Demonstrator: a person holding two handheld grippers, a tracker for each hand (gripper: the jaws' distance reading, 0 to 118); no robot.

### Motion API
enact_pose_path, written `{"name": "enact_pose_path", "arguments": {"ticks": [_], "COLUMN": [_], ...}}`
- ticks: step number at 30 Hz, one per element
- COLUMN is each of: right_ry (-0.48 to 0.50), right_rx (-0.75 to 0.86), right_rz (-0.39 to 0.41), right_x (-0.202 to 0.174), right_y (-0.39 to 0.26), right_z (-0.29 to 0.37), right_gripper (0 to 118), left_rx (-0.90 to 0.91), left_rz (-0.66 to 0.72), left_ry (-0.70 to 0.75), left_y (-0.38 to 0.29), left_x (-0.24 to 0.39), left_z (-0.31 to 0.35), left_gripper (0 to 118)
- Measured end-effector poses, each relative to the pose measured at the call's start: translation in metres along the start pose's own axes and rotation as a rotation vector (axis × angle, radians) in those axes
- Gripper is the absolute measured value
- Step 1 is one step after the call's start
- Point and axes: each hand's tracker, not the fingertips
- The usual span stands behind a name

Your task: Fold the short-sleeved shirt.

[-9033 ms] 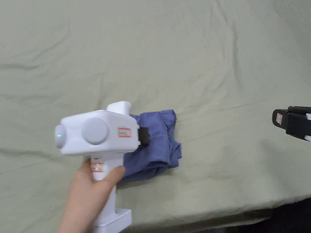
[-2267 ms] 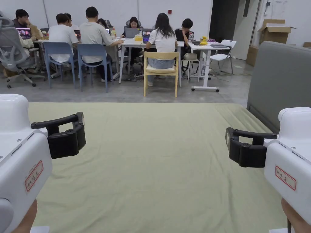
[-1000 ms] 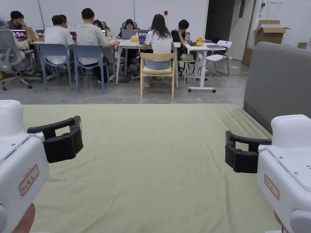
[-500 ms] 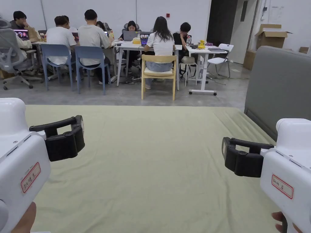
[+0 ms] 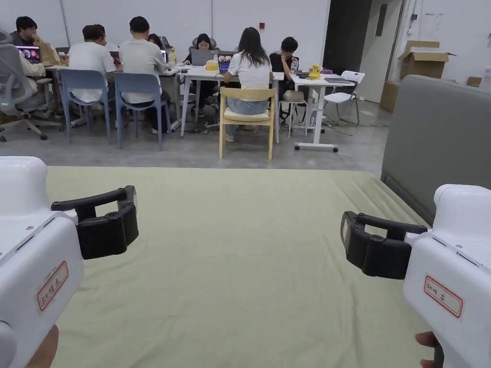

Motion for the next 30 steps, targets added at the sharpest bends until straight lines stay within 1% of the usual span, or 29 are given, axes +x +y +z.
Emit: {"name": "enact_pose_path", "arguments": {"ticks": [4,7,9,11,12,13,18,22,30], "right_ry": [0.034,0.076,0.085,0.032,-0.009,-0.019,0.008,-0.016,-0.019], "right_rx": [-0.016,-0.063,-0.044,0.0,0.027,0.033,0.021,0.031,0.033], "right_rz": [-0.006,-0.075,-0.046,0.027,0.056,0.073,0.047,0.077,0.131], "right_x": [0.003,0.001,-0.002,-0.008,-0.01,-0.01,-0.005,-0.006,-0.014], "right_y": [0.0,-0.006,-0.014,-0.02,-0.021,-0.021,-0.016,-0.016,-0.016], "right_z": [-0.001,-0.004,-0.005,-0.003,-0.004,-0.005,-0.007,-0.006,-0.005], "right_gripper": [118,118,118,118,118,118,118,118,118], "left_rx": [-0.002,0.003,0.003,0.0,0.0,0.001,-0.001,-0.003,0.004], "left_rz": [-0.002,0.008,0.014,0.009,0.001,-0.009,-0.041,-0.04,-0.06], "left_ry": [-0.003,-0.004,-0.008,-0.005,-0.002,0.002,0.027,0.025,0.036], "left_y": [0.0,-0.001,-0.001,-0.001,-0.001,-0.001,-0.004,-0.005,-0.007], "left_x": [0.002,0.003,0.004,0.005,0.005,0.005,0.006,0.005,0.005], "left_z": [-0.001,-0.001,-0.002,-0.002,-0.001,-0.001,-0.001,-0.001,0.002], "left_gripper": [118,118,118,118,118,118,118,118,118]}}
